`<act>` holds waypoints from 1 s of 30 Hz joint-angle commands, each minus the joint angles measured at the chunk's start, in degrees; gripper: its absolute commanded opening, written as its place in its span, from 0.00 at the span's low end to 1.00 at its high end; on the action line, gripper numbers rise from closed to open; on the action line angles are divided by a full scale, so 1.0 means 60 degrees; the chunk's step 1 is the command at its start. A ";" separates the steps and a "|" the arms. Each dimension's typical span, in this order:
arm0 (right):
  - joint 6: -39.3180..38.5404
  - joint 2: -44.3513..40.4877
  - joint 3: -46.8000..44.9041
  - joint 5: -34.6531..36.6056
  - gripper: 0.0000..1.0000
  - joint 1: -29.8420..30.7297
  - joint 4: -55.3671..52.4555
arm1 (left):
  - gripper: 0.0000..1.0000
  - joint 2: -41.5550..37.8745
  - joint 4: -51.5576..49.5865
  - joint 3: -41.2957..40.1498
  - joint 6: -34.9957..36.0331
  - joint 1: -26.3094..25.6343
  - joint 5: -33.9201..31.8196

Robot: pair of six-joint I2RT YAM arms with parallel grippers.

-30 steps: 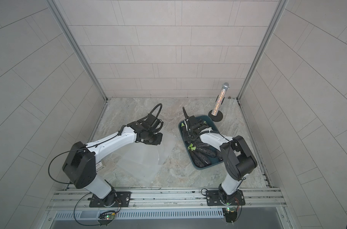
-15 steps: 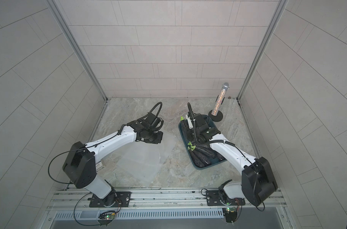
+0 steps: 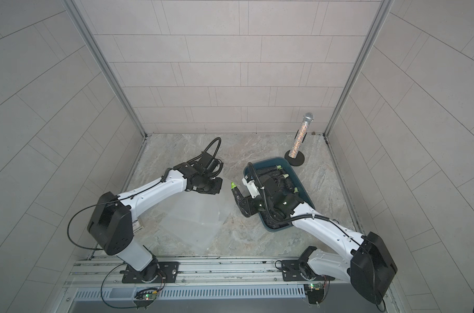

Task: Place the eggplant in a zip-top bag and seal the zipper
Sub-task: Pick up the eggplant from the basket, then place the eggplant in the zipper food storage bag.

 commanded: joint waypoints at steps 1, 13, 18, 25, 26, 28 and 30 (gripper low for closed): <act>0.0467 -0.0042 -0.0125 -0.0316 0.11 0.0305 0.0503 | 0.00 0.0118 -0.0175 0.0265 0.0116 0.0043 -0.0109; 0.0808 0.1207 0.0122 -0.0814 0.10 0.0590 0.1073 | 0.00 -0.0058 -0.0117 0.0124 0.0208 0.0010 -0.0088; 0.0770 0.1655 0.0457 -0.0918 0.10 0.0588 0.0892 | 0.00 -0.0241 -0.0138 -0.0076 0.0381 -0.0131 -0.0309; 0.0786 0.2093 0.0926 -0.0840 0.10 0.0590 0.0403 | 0.00 -0.0338 -0.0175 -0.0220 0.0652 -0.0363 -0.0508; 0.0816 0.2170 0.1015 -0.0803 0.10 0.0575 0.0315 | 0.00 -0.0361 -0.0175 -0.0228 0.0685 -0.0392 -0.0528; 0.0912 0.2307 0.1177 -0.0772 0.10 0.0537 0.0194 | 0.00 -0.0427 -0.0175 -0.0279 0.0718 -0.0435 -0.0503; 0.1065 0.2502 0.1358 -0.0790 0.09 0.0477 0.0089 | 0.00 -0.0537 -0.0111 -0.0340 0.0761 -0.0470 -0.0428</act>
